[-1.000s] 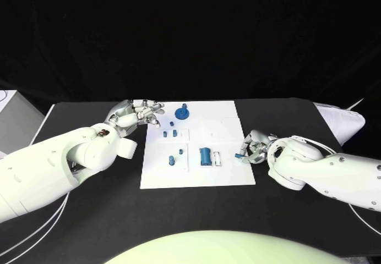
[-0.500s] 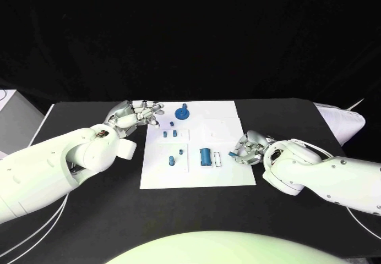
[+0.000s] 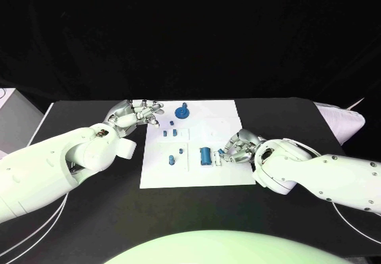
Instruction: Assemble the parts on the task board
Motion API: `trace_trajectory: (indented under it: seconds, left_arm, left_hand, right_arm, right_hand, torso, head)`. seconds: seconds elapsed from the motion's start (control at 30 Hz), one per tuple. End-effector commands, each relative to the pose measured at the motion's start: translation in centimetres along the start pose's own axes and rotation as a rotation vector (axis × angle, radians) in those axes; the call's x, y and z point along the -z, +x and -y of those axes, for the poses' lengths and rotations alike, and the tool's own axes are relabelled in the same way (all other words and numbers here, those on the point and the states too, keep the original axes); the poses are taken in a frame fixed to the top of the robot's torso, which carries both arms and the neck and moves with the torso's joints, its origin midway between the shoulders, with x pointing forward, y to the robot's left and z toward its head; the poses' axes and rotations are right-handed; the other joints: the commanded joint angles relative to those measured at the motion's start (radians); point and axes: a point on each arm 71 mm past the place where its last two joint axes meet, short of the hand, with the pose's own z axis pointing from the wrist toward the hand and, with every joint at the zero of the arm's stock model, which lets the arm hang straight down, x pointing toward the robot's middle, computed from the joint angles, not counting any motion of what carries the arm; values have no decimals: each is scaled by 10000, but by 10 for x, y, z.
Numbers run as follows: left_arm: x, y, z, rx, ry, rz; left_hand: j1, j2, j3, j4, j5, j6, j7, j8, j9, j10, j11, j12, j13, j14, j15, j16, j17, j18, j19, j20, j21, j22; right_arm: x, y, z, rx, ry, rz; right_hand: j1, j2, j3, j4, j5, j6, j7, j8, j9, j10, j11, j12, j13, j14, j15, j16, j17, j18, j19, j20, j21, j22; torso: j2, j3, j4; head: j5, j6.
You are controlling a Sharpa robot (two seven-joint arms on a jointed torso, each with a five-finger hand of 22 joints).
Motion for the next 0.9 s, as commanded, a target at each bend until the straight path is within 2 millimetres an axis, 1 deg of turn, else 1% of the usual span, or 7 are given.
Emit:
trace_trajectory:
  seconds: [0.03,0.1,0.27,0.33,0.57,0.7,0.9]
  left_arm:
    - [0,3,1,63,60,-200]
    - [0,3,1,64,58,-206]
    - [0,3,1,68,49,-224]
    - [0,3,1,70,38,-243]
    - [0,3,1,64,21,-254]
    - [0,3,1,64,18,-262]
    - [0,3,1,60,12,-258]
  left_hand:
    - [25,39,1,56,-8,-57,-2,35,-9,-85,-12,24,12,24,61,-4,14,145,60,5,-36,-8]
    - [25,39,1,56,-8,-57,-2,35,-9,-85,-12,24,12,24,61,-4,14,145,60,5,-36,-8]
    - [25,39,1,56,-8,-57,-2,35,-9,-85,-12,24,12,24,61,-4,14,145,60,5,-36,-8]
    - [25,39,1,56,-8,-57,-2,35,-9,-85,-12,24,12,24,61,-4,14,145,60,5,-36,-8]
    - [25,39,1,56,-8,-57,-2,35,-9,-85,-12,24,12,24,61,-4,14,145,60,5,-36,-8]
    - [25,39,1,56,-8,-57,-2,35,-9,-85,-12,24,12,24,61,-4,14,145,60,5,-36,-8]
    - [25,39,1,56,-8,-57,-2,35,-9,-85,-12,24,12,24,61,-4,14,145,60,5,-36,-8]
  right_arm:
    - [-1,5,-2,-113,192,-469]
    - [-2,7,-3,-96,232,-590]
    - [-5,10,-6,48,341,-707]
    - [-7,12,-6,162,438,-758]
    - [-12,13,-7,489,536,-684]
    - [-14,12,-6,751,552,-503]
    - [-16,9,-5,1149,476,-276]
  right_hand:
    - [-275,-12,-51,45,14,75,-33,30,-3,831,-61,65,2374,1045,-51,64,2632,-140,713,-54,32,1841]
    - [-447,1,-96,47,3,98,-38,43,-3,847,-63,99,2392,1045,-51,64,2632,-140,714,-53,33,1845]
    - [-693,12,-175,48,-164,119,-44,53,-9,865,-67,136,2412,1045,-52,64,2632,-144,720,-52,52,1860]
    - [-789,20,-203,52,-218,133,-47,58,-13,879,-68,166,2428,1045,-53,64,2632,-144,720,-51,50,1861]
    - [-987,72,-251,44,-440,141,-50,59,-28,885,-70,178,2435,1045,-56,64,2632,-142,720,-51,40,1861]
    - [-1043,79,-270,41,-523,145,-51,61,-32,887,-71,181,2438,1045,-56,64,2632,-143,722,-51,44,1865]
    - [-1085,76,-288,45,-568,148,-50,63,-34,892,-69,193,2444,1045,-55,64,2632,-144,723,-51,49,1869]
  torso:
    - [1,-11,17]
    - [1,-17,21]
    - [17,3,15]
    - [22,-10,34]
    - [44,-1,58]
    - [32,-18,44]
    - [40,-3,22]
  head:
    - [-34,3]
    - [-34,1]
    - [-38,16]
    - [-51,15]
    - [-34,-20]
    - [-17,-39]
    - [-11,-50]
